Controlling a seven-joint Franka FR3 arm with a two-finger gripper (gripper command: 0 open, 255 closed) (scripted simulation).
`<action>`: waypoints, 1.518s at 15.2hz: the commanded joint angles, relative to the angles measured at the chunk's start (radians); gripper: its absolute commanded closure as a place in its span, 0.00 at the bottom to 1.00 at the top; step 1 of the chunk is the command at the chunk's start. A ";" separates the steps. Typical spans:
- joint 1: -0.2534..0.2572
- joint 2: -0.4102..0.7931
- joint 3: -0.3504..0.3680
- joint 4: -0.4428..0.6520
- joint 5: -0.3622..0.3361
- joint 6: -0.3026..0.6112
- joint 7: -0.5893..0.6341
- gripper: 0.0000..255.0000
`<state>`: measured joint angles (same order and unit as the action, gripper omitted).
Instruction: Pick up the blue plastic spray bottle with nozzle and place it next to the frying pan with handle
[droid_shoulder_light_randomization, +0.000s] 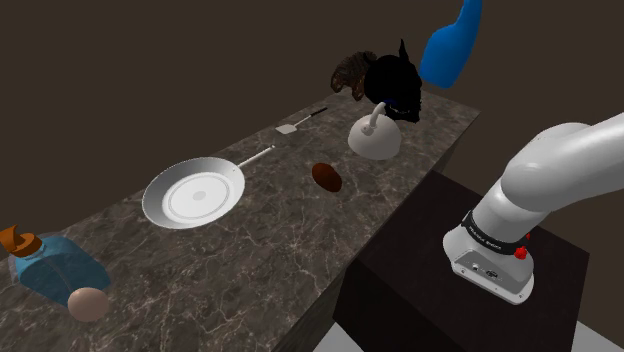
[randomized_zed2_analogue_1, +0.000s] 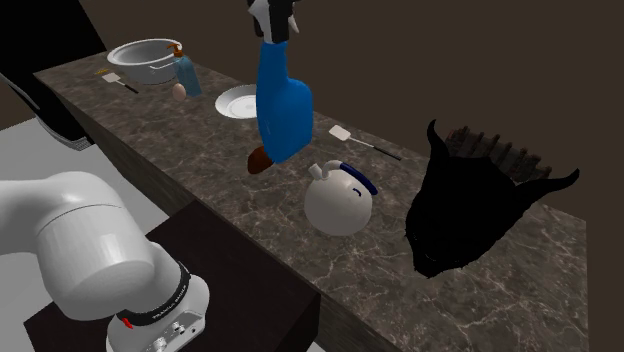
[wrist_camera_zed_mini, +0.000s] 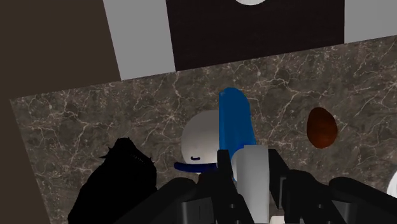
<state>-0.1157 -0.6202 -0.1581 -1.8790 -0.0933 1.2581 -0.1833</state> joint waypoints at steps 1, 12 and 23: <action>0.007 -0.010 0.037 -0.033 0.022 0.021 0.047 1.00; 0.061 -0.002 0.255 -0.145 0.155 0.140 0.308 1.00; 0.112 0.140 0.476 -0.124 0.245 0.280 0.558 1.00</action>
<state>-0.0081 -0.4942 0.2989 -2.0059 0.1462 1.5245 0.3527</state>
